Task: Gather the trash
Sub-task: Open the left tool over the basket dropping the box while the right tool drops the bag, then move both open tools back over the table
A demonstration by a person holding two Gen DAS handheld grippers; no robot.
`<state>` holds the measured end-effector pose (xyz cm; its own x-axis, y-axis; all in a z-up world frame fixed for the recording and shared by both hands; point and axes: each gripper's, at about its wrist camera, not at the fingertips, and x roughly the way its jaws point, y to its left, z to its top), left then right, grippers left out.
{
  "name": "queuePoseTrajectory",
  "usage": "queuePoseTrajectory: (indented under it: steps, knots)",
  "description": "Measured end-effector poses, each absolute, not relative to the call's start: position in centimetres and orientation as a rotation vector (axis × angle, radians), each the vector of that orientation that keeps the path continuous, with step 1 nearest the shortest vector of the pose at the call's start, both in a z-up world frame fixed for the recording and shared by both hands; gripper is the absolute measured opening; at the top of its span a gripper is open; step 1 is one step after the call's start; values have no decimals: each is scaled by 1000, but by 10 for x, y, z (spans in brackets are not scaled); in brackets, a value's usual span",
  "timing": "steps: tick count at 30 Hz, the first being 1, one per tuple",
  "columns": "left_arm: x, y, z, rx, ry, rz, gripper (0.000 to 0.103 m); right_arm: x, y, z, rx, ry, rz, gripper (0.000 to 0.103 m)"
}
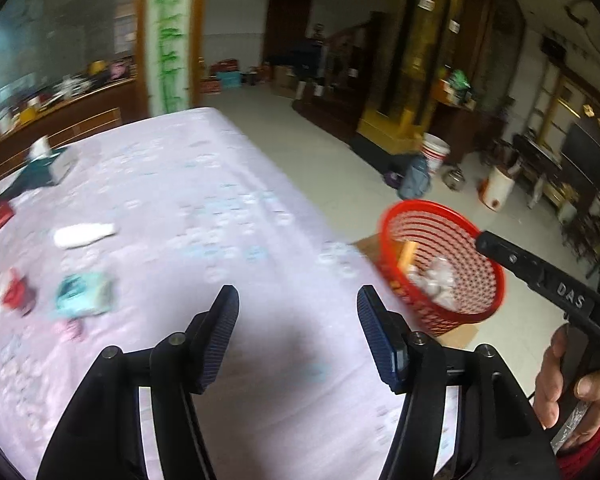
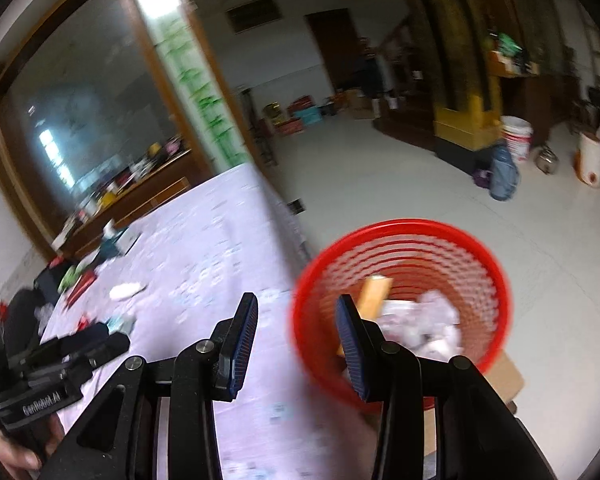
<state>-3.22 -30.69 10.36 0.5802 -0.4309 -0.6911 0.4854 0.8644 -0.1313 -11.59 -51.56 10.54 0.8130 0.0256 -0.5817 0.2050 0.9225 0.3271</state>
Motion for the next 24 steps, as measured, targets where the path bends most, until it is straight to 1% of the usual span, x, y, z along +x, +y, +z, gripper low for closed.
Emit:
queuePoseTrajectory:
  steps: [4,9,12,18,24]
  knots:
    - [-34,-254,112,48,765,-452,60,-105,-472,109,344,650,27,44]
    - [-30,-173,115,-26,763,-331,60,-90,-413,115,288,694,175,47]
    - [-23,-130,112,-49,774,-240,60,-75,-381,116,287,727,245,51]
    - [7,-55,90,-92,826,-110,61,-34,-301,104,253,809,377,52]
    - [58,-19,58,-188,860,-46,61,2,-239,67,218,905,439,51]
